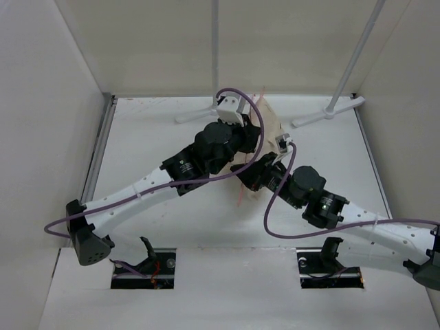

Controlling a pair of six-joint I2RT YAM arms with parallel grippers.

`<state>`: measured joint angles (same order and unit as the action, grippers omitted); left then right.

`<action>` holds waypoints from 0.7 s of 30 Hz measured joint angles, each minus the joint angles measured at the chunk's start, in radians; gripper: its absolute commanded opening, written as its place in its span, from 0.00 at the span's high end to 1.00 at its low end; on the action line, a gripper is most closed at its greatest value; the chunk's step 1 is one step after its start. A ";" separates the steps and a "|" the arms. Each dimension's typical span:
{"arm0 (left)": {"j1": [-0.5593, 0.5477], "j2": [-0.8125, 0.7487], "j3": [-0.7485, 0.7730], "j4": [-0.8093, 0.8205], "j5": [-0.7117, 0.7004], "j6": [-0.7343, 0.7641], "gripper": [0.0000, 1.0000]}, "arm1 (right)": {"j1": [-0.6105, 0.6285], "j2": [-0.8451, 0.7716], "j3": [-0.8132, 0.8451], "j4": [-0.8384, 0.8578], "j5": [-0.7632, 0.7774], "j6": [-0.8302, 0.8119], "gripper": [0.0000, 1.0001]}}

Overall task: Place the trousers on the hanger
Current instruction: Place trousers on hanger

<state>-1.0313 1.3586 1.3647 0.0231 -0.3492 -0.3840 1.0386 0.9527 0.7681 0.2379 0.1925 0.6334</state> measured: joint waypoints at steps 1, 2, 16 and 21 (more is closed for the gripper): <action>0.002 -0.008 0.000 0.002 0.002 -0.002 0.80 | 0.000 -0.003 -0.005 0.000 0.002 0.001 0.87; 0.005 -0.017 0.000 0.002 0.006 -0.004 0.76 | 0.000 -0.008 -0.011 0.003 0.007 0.001 0.88; 0.038 -0.144 -0.029 0.060 0.014 -0.018 0.00 | -0.111 -0.067 -0.029 0.001 -0.030 0.039 0.93; 0.037 -0.241 -0.122 0.076 0.021 -0.018 0.00 | -0.174 -0.062 -0.023 -0.012 -0.070 0.039 0.93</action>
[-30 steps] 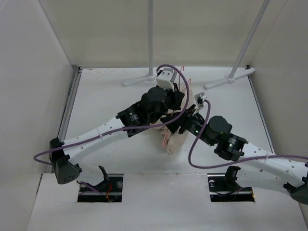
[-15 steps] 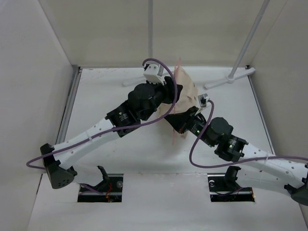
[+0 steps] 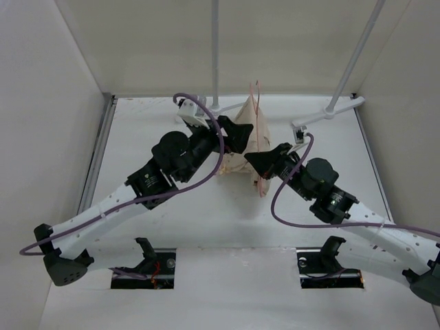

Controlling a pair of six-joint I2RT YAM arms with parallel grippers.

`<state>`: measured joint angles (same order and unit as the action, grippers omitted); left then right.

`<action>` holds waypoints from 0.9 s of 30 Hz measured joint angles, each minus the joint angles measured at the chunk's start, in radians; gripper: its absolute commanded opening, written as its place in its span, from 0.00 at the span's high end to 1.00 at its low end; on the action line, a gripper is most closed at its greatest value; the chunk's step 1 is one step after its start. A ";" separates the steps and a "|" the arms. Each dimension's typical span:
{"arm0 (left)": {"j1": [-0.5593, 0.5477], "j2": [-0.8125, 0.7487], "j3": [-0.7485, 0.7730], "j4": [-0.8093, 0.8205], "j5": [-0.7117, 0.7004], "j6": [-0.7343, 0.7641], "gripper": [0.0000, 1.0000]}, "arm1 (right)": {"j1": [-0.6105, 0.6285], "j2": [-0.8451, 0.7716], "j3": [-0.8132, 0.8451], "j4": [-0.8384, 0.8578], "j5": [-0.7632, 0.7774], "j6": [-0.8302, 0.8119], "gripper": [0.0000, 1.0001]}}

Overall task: Place the trousers on the hanger
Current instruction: Place trousers on hanger, then hang the hanger with trousers onto the clothesline

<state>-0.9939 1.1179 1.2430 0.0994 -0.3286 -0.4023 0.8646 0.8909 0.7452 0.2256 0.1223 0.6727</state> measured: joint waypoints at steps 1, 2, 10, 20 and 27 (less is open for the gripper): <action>-0.001 -0.026 -0.023 0.002 0.000 0.000 0.00 | -0.013 0.003 0.002 -0.003 -0.008 0.000 0.93; -0.003 -0.053 -0.045 0.006 0.001 0.000 0.00 | -0.024 0.005 0.003 -0.006 -0.015 0.000 0.93; -0.022 -0.267 -0.192 0.038 -0.001 -0.001 0.00 | -0.083 0.039 0.042 -0.017 -0.053 -0.003 0.94; -0.013 -0.401 -0.481 0.027 -0.056 -0.053 0.00 | -0.290 0.151 0.388 -0.171 -0.177 -0.034 0.94; -0.059 -0.274 -0.697 -0.001 -0.040 -0.154 0.00 | -0.522 0.327 0.809 -0.233 -0.276 -0.052 0.94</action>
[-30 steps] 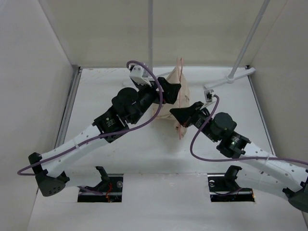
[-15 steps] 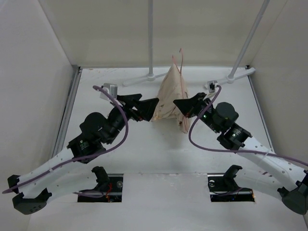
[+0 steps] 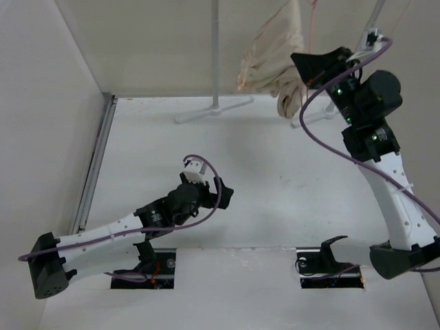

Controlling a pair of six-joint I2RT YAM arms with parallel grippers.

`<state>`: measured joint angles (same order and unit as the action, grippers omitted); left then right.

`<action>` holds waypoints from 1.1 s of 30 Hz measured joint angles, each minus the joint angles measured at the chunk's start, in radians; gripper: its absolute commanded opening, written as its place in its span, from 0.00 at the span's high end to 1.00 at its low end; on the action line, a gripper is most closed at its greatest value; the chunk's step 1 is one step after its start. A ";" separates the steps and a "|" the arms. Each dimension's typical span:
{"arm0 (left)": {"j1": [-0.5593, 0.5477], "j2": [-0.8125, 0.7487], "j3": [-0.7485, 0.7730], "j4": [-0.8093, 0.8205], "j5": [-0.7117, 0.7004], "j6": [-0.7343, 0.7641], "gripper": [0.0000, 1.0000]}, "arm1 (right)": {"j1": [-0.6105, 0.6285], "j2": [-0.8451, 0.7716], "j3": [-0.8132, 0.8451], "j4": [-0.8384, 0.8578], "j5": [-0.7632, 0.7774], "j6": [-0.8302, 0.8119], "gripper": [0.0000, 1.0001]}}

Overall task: Place the trousers on the hanger
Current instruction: Hang the hanger with trousers onto the clothesline

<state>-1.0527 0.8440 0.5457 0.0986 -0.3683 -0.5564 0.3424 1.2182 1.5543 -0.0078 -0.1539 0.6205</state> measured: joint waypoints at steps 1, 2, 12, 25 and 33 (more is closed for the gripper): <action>-0.008 0.010 -0.022 -0.001 0.002 -0.010 0.00 | -0.032 0.037 0.069 -0.013 -0.016 0.000 0.94; -0.014 0.014 -0.038 0.000 0.003 -0.019 0.00 | -0.057 0.072 0.126 -0.019 -0.027 0.000 0.94; 0.004 0.039 -0.061 0.111 0.048 -0.048 0.00 | -0.254 0.436 0.551 -0.171 -0.106 0.025 0.94; 0.061 0.132 -0.069 0.153 0.112 -0.079 0.00 | -0.395 0.597 0.752 -0.288 -0.169 0.101 0.94; 0.063 0.148 -0.069 0.166 0.132 -0.106 0.00 | -0.459 0.612 0.839 -0.286 -0.209 0.148 0.94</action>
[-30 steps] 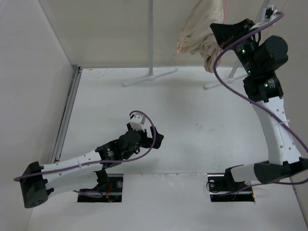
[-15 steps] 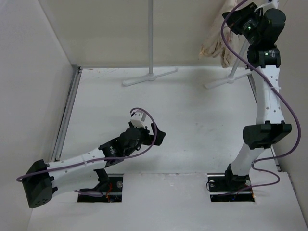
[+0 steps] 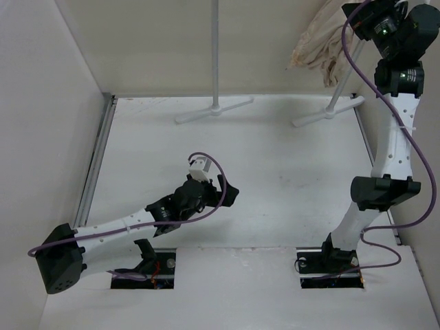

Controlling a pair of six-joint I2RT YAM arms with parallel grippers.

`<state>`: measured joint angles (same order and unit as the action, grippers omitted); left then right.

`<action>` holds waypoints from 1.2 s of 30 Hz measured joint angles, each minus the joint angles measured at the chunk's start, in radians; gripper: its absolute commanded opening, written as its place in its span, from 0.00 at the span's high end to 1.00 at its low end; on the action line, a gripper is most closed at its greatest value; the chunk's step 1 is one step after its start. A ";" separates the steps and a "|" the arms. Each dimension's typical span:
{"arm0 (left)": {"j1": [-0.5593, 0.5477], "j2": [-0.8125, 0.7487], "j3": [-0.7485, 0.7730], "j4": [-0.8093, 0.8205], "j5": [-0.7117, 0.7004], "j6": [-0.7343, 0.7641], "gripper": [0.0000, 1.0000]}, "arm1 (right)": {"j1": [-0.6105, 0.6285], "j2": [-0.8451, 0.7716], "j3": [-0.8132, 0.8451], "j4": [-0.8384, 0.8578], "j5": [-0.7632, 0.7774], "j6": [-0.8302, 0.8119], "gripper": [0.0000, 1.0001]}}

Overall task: Place the trousers on the hanger
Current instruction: Hang the hanger with trousers onto the clothesline

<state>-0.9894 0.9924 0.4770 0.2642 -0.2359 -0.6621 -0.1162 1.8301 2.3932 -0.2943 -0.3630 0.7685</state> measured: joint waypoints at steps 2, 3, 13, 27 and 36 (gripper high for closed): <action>0.002 0.000 0.000 0.002 0.001 -0.008 0.00 | -0.016 0.008 0.016 0.003 -0.002 0.011 0.94; 0.002 0.000 0.000 0.002 0.001 -0.010 0.00 | -0.023 0.013 0.021 0.005 -0.003 0.015 0.94; 0.003 0.000 0.000 0.002 0.000 -0.033 0.00 | -0.056 0.095 0.008 0.012 -0.035 0.040 0.94; 0.003 -0.003 0.000 0.002 0.000 -0.050 0.00 | -0.069 -0.021 -0.242 0.144 -0.024 0.041 0.37; 0.046 -0.045 0.000 -0.032 -0.006 -0.051 0.00 | -0.085 -0.219 -0.454 0.181 0.014 0.034 0.00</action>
<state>-0.9436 0.9474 0.4774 0.2325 -0.2424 -0.7128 -0.2016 1.6115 1.9388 -0.1135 -0.3492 0.8021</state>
